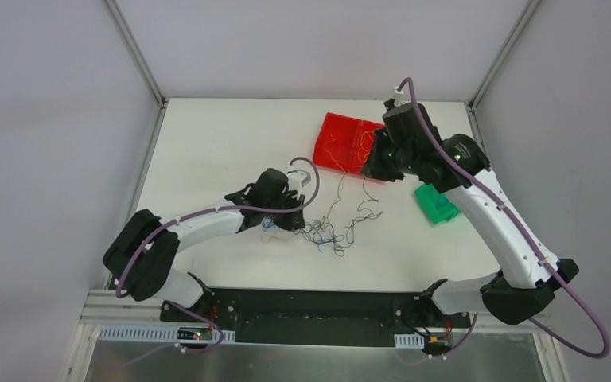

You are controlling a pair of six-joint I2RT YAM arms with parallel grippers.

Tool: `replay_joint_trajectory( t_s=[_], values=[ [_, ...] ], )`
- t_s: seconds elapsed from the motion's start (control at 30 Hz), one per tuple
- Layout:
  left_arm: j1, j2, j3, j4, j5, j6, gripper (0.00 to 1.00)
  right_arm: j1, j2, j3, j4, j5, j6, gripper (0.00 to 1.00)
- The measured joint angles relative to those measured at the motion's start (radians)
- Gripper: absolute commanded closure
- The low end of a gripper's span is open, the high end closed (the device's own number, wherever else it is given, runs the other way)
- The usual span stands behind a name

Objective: Untangle the cables
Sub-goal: Untie the cable.

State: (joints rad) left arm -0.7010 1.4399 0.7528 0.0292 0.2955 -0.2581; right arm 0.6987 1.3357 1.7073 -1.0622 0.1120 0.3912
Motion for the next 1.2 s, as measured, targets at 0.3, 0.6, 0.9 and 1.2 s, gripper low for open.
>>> replay_joint_trajectory(
  t_s=[0.3, 0.6, 0.9, 1.2],
  values=[
    [0.003, -0.051, -0.055, -0.074, -0.116, -0.079, 1.0, -0.183, -0.008, 0.059, -0.054, 0.065, -0.016, 1.0],
    [0.385, -0.363, -0.144, -0.231, -0.297, -0.361, 1.0, -0.393, -0.24, 0.006, -0.042, 0.394, 0.023, 1.0],
    [0.5, -0.541, -0.178, -0.357, -0.304, -0.483, 1.0, -0.457, -0.362, -0.164, 0.005, 0.343, 0.037, 1.0],
    [0.5, -0.545, -0.145, -0.381, -0.262, -0.455, 1.0, -0.321, -0.259, -0.354, 0.053, -0.083, -0.005, 0.9]
  ],
)
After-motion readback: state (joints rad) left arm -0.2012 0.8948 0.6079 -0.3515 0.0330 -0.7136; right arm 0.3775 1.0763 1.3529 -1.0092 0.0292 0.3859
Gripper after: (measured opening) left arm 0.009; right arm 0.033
